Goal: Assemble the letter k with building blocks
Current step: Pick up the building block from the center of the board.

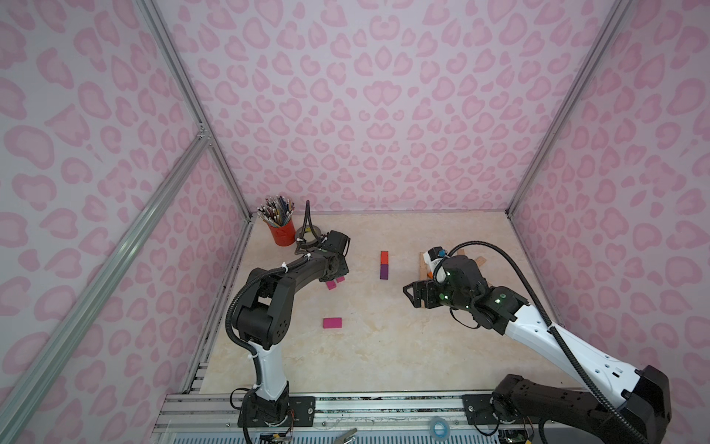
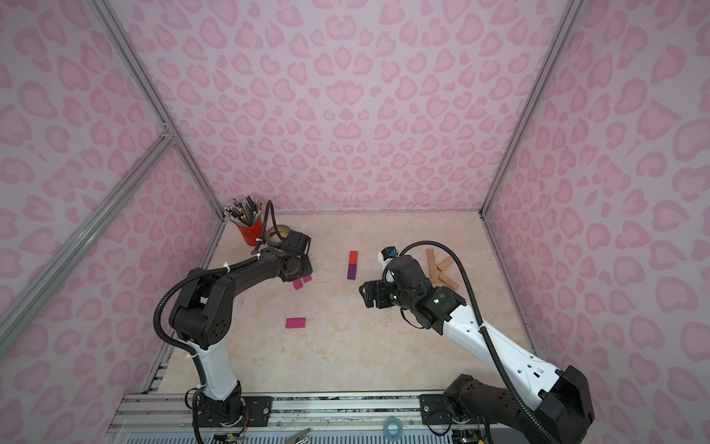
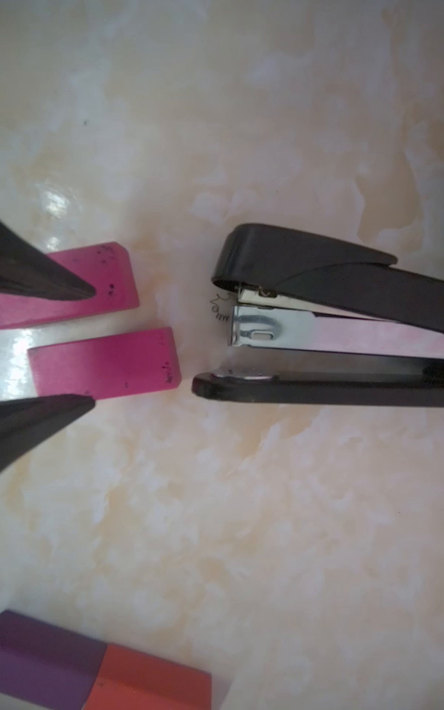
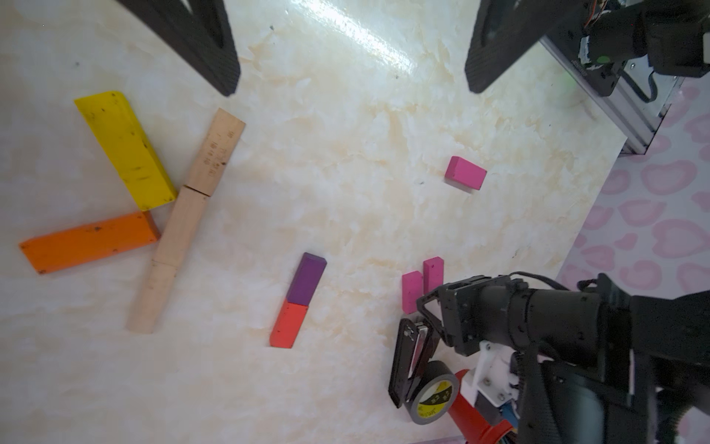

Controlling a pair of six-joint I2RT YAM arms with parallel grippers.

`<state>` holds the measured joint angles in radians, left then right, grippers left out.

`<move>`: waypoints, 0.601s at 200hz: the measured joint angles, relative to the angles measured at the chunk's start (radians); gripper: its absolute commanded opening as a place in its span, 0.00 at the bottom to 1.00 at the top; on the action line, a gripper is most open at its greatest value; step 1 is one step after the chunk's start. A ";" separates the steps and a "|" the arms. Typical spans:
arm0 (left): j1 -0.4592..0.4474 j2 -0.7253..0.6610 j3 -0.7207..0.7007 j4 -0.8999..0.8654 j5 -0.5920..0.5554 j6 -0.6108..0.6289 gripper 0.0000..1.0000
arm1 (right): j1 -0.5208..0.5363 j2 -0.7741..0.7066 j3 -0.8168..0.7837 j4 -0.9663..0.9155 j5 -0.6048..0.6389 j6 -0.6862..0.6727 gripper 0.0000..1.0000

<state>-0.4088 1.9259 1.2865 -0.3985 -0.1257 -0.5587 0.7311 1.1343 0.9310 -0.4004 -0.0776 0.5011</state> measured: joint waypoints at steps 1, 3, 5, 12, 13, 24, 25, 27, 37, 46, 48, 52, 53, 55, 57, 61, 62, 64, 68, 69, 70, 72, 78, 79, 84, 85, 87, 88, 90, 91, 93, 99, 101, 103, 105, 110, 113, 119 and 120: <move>0.000 0.001 0.000 0.000 0.000 0.001 0.43 | 0.000 0.000 0.000 0.001 -0.002 0.000 0.92; 0.000 0.004 0.002 0.000 0.000 0.005 0.43 | 0.002 0.002 0.000 0.003 -0.004 -0.001 0.92; 0.000 0.007 0.004 -0.001 0.000 0.006 0.43 | 0.003 0.002 0.000 0.005 -0.006 -0.002 0.92; 0.000 0.017 0.010 -0.001 0.000 0.007 0.43 | 0.004 0.005 0.000 0.011 -0.009 -0.005 0.92; 0.000 0.019 0.010 -0.001 0.000 0.007 0.42 | 0.004 0.005 0.000 0.011 -0.009 -0.006 0.92; 0.000 0.032 0.021 -0.001 0.000 0.012 0.42 | 0.007 0.006 0.000 0.017 -0.013 -0.008 0.92; 0.000 0.033 0.021 -0.001 0.000 0.012 0.42 | 0.008 0.006 0.000 0.018 -0.014 -0.008 0.92; 0.000 0.035 0.023 0.000 -0.001 0.012 0.42 | 0.008 0.006 0.000 0.018 -0.014 -0.008 0.92; 0.000 0.043 0.032 -0.001 0.000 0.015 0.41 | 0.008 0.006 0.000 0.018 -0.016 -0.009 0.92; 0.000 0.052 0.041 0.000 0.000 0.022 0.39 | 0.008 0.006 0.000 0.018 -0.016 -0.009 0.92; 0.000 0.055 0.043 0.000 0.000 0.023 0.39 | 0.008 0.006 0.000 0.018 -0.016 -0.009 0.92; 0.000 0.059 0.045 0.000 0.000 0.023 0.38 | 0.008 0.005 0.000 0.018 -0.016 -0.009 0.92; 0.000 0.060 0.046 0.000 0.000 0.023 0.38 | 0.008 0.005 0.000 0.018 -0.016 -0.009 0.92; 0.000 0.062 0.047 0.000 0.000 0.023 0.37 | 0.008 0.005 0.000 0.018 -0.016 -0.009 0.92; 0.000 0.064 0.048 0.000 0.000 0.023 0.37 | 0.008 0.005 0.000 0.018 -0.016 -0.009 0.92; 0.000 0.068 0.049 -0.001 0.002 0.024 0.36 | 0.008 0.005 0.000 0.018 -0.016 -0.009 0.92; 0.000 0.068 0.049 0.000 0.002 0.024 0.36 | 0.008 0.005 0.000 0.018 -0.016 -0.009 0.92; 0.000 0.069 0.049 0.000 0.004 0.025 0.36 | 0.008 0.004 0.000 0.018 -0.016 -0.009 0.92; 0.000 0.072 0.051 0.001 0.004 0.028 0.35 | 0.008 0.004 0.000 0.018 -0.016 -0.009 0.92; 0.000 0.072 0.051 0.001 0.004 0.029 0.35 | 0.008 0.004 0.000 0.018 -0.016 -0.009 0.92; 0.000 0.072 0.051 0.001 0.004 0.030 0.35 | 0.008 0.004 0.000 0.018 -0.016 -0.009 0.92; 0.000 0.073 0.052 0.001 0.003 0.029 0.34 | 0.008 0.004 0.000 0.018 -0.016 -0.009 0.92; -0.001 0.075 0.052 0.002 0.003 0.030 0.34 | 0.009 0.003 0.000 0.018 -0.016 -0.009 0.92; -0.001 0.075 0.052 0.003 0.003 0.030 0.34 | 0.009 0.003 0.000 0.018 -0.016 -0.009 0.92; -0.001 0.075 0.053 0.005 0.003 0.029 0.33 | 0.009 0.003 0.000 0.018 -0.016 -0.009 0.92; -0.001 0.075 0.053 0.005 0.003 0.030 0.33 | 0.009 0.003 0.000 0.018 -0.016 -0.009 0.92; -0.001 0.075 0.053 0.006 0.003 0.030 0.33 | 0.009 0.003 0.000 0.018 -0.016 -0.009 0.92; -0.001 0.075 0.053 0.006 0.003 0.030 0.33 | 0.009 0.003 0.000 0.018 -0.016 -0.009 0.92; -0.001 0.075 0.053 0.007 0.003 0.029 0.32 | 0.009 0.003 0.000 0.018 -0.016 -0.009 0.92; -0.001 0.076 0.053 0.007 0.003 0.030 0.32 | 0.009 0.003 0.000 0.018 -0.016 -0.009 0.92; -0.001 0.076 0.053 0.008 0.003 0.029 0.32 | 0.009 0.003 0.000 0.018 -0.016 -0.009 0.92; -0.001 0.076 0.055 0.008 0.003 0.029 0.32 | 0.009 0.003 0.000 0.018 -0.015 -0.008 0.92; -0.001 0.076 0.055 0.009 0.003 0.030 0.32 | 0.009 0.003 0.000 0.018 -0.015 -0.008 0.92; -0.001 0.076 0.055 0.010 0.003 0.030 0.32 | 0.009 0.003 0.000 0.018 -0.015 -0.008 0.92; -0.001 0.076 0.055 0.011 0.003 0.030 0.32 | 0.009 0.003 0.000 0.018 -0.015 -0.008 0.92; -0.001 0.076 0.056 0.012 0.003 0.030 0.32 | 0.009 0.003 0.000 0.018 -0.015 -0.008 0.92; -0.001 0.076 0.056 0.013 0.003 0.029 0.32 | 0.009 0.003 0.000 0.018 -0.015 -0.008 0.92; -0.001 0.076 0.056 0.014 0.003 0.030 0.33 | 0.009 0.003 0.000 0.018 -0.015 -0.008 0.92; -0.001 0.077 0.056 0.014 0.003 0.030 0.33 | 0.009 0.003 0.000 0.018 -0.015 -0.008 0.92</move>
<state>-0.4099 2.0026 1.3422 -0.3840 -0.1223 -0.5289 0.7403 1.1374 0.9310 -0.3828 -0.0929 0.4927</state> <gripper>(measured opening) 0.316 0.923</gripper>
